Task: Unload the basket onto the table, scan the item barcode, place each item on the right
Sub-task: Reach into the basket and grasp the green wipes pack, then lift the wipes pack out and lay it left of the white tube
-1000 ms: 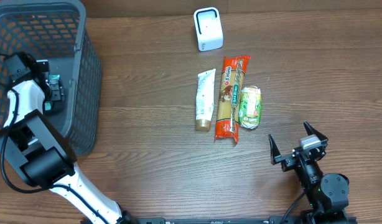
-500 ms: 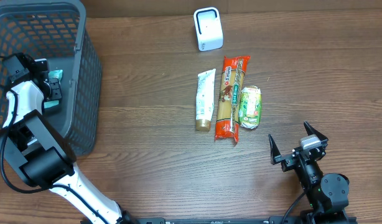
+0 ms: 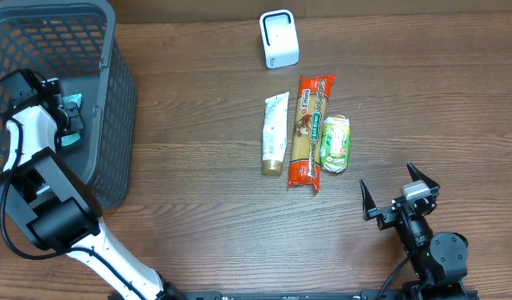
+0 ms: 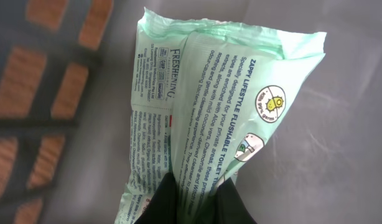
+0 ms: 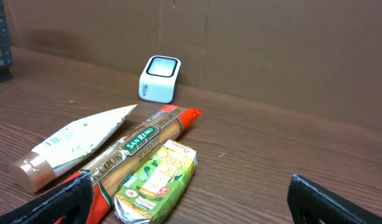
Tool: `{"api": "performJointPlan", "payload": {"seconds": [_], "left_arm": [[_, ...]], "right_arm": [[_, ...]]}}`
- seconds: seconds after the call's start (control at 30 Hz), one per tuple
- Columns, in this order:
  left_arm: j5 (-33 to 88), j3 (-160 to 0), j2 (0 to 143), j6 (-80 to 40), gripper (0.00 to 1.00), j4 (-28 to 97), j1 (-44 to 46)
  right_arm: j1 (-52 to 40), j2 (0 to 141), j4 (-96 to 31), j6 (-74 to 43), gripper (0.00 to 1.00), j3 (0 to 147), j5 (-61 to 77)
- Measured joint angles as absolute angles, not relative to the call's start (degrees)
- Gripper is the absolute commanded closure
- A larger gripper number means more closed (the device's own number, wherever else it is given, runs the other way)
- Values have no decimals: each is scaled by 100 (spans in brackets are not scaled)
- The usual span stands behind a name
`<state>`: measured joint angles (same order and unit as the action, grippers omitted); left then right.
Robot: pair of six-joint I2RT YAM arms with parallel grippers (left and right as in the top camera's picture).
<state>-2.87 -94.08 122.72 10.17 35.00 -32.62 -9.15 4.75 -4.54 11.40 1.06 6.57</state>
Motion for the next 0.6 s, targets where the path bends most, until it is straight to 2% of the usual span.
{"api": "performJointPlan", "payload": {"seconds": [0.2, 0.43, 0.6], "left_arm": [[-12, -9568, 11651, 580, 96, 4112, -3262], [978, -9808, 9898, 322, 96, 3632, -3260], [1411, -9909, 8731, -766, 95, 3256, -3221]], "right_arm": [[-915, 475, -451, 1138, 0, 106, 657], [-915, 475, -454, 1138, 0, 106, 657], [-915, 475, -454, 1138, 0, 106, 657]]}}
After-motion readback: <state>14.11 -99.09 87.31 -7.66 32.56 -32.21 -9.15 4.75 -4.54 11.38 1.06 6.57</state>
